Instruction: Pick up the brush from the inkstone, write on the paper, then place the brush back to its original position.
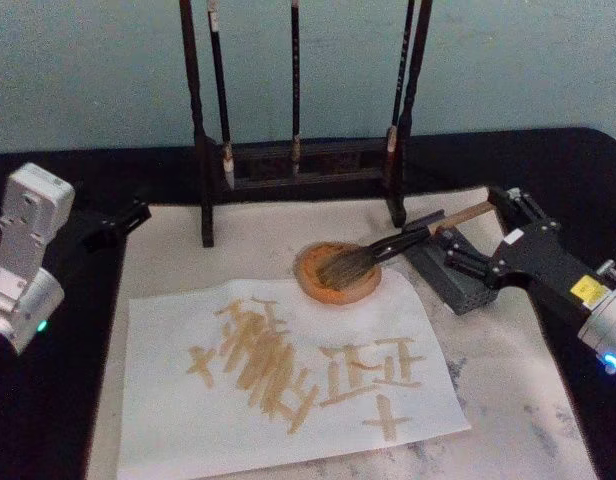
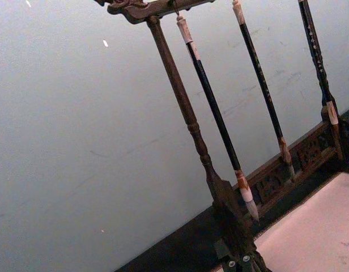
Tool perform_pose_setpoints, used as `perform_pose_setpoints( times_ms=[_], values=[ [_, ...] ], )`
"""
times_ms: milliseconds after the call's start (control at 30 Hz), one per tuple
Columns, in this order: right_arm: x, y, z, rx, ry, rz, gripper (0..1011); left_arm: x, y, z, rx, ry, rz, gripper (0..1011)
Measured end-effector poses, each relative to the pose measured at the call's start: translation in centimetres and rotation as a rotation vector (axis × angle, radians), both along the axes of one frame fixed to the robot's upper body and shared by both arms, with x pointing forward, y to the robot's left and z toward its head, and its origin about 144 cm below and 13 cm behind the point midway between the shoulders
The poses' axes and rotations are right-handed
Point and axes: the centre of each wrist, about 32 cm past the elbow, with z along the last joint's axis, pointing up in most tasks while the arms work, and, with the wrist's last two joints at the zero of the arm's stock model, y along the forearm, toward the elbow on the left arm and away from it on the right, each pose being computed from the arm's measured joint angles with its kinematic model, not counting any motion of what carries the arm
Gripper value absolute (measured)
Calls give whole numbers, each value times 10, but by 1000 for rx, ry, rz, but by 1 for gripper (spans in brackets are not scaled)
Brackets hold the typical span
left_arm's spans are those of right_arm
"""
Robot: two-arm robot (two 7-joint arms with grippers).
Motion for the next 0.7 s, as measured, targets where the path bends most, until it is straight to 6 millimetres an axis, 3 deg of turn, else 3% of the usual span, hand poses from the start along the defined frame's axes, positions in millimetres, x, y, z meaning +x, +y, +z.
perform_pose_setpoints(
  times_ms=[700],
  values=[
    [-1, 1, -2, 1, 14, 9, 1008, 0, 0, 0, 0, 0, 0, 1002]
  ],
)
